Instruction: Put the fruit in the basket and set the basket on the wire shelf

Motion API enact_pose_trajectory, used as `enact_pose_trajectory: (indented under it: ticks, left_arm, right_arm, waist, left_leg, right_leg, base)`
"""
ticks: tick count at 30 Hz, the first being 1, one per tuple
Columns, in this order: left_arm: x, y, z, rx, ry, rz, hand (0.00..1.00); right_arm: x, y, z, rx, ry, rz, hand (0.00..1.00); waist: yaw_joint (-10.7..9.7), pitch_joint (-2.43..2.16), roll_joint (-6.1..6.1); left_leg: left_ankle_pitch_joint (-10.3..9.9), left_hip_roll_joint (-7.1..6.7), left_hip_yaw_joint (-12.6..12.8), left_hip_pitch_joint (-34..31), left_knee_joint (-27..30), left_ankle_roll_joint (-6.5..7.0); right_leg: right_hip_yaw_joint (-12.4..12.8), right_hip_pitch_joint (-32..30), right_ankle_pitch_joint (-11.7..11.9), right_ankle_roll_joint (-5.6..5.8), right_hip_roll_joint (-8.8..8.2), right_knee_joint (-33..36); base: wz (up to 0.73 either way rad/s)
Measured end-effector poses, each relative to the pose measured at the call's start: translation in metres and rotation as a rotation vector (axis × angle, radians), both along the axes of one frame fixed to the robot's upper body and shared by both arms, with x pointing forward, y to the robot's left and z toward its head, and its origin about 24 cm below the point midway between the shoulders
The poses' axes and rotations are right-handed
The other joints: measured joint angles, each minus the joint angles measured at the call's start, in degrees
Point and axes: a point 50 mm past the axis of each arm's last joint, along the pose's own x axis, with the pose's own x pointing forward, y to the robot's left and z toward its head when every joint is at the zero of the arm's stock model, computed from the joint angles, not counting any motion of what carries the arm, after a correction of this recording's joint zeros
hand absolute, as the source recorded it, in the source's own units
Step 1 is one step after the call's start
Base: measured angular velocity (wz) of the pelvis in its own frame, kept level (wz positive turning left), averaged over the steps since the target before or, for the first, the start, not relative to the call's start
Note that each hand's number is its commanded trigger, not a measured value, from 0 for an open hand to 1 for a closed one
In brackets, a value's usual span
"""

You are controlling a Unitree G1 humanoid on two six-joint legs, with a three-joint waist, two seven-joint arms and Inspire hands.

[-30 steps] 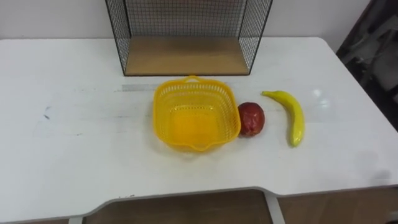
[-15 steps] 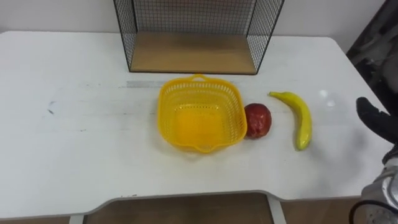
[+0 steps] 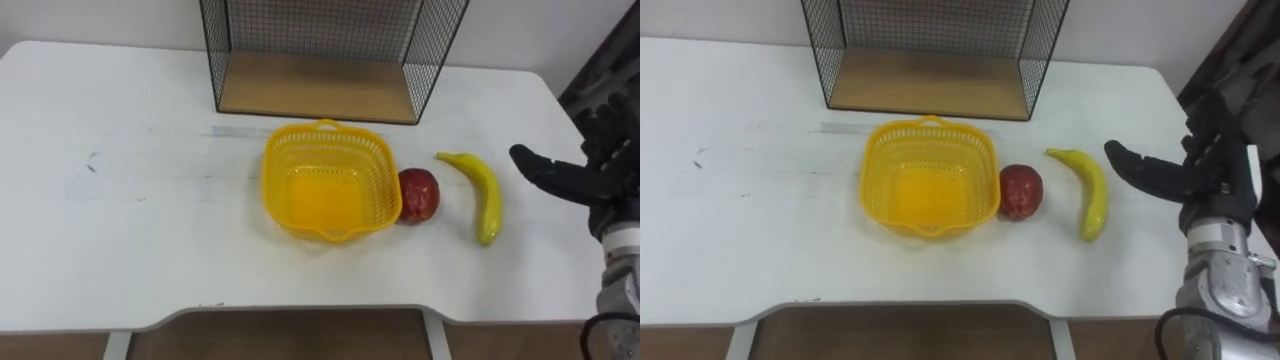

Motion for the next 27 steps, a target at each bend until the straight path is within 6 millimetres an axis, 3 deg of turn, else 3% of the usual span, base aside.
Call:
enact_pose_trajectory:
  ticks: [16, 27]
  left_arm:
    - [0.002, 0.002, 0.0, 0.004, -0.013, -0.005, 0.0]
    - [0.006, 0.014, 0.004, 0.015, -0.019, -0.019, 0.0]
  right_arm:
    - [0.003, 0.01, 0.008, -0.072, 0.005, 0.234, 0.0]
    - [0.003, 0.008, 0.006, -0.195, 0.084, 0.249, 0.0]
  waist:
    - [-0.1, -0.24, 0.07]
    - [0.1, 0.06, -1.53]
  left_leg:
    - [0.0, 0.02, -0.5, -0.1, 0.4, -0.01]
    - [0.0, 0.04, -0.7, -0.4, 0.4, -0.02]
  right_leg:
    - [-0.4, 0.4, 0.1, -0.1, -0.04, 0.1]
    - [-0.7, 0.2, 0.1, -0.13, -0.05, 0.0]
  base:
    - [0.0]
    - [0.0]
